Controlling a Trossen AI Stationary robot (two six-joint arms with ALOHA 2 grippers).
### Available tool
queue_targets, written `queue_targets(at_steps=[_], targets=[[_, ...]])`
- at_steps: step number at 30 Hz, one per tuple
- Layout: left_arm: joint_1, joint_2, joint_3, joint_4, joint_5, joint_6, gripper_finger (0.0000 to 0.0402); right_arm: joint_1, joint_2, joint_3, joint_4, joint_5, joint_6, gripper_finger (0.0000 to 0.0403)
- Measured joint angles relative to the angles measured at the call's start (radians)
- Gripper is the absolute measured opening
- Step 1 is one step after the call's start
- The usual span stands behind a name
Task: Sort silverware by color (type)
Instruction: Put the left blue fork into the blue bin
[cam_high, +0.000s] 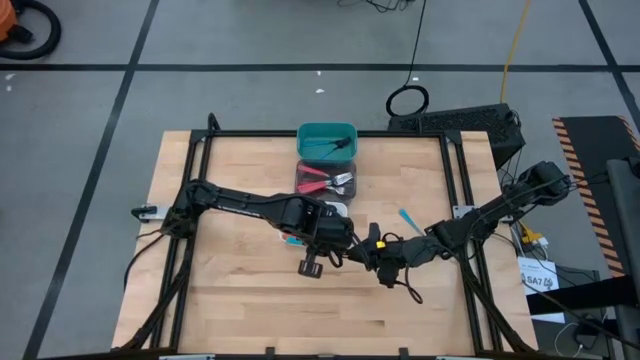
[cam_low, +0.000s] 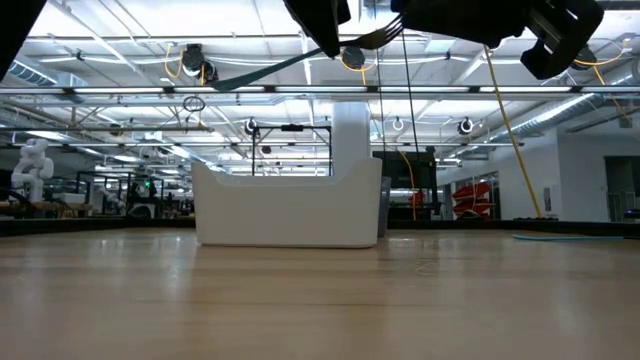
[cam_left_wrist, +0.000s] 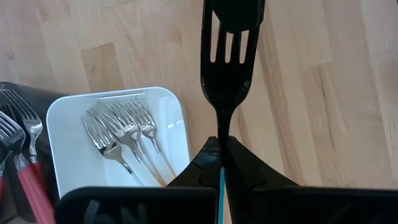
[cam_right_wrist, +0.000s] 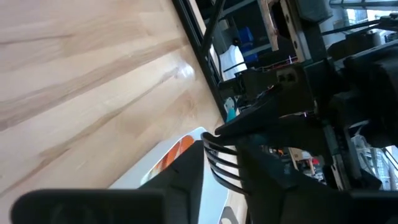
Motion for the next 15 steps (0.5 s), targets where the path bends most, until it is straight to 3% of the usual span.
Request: queue_targets(at_steps=[15], targets=[[0.0, -0.001, 0.0, 0.022, 0.002, 0.004, 0.0004, 0.001, 0.0, -0.001, -0.039, -0.019, 0.0, 0.001]])
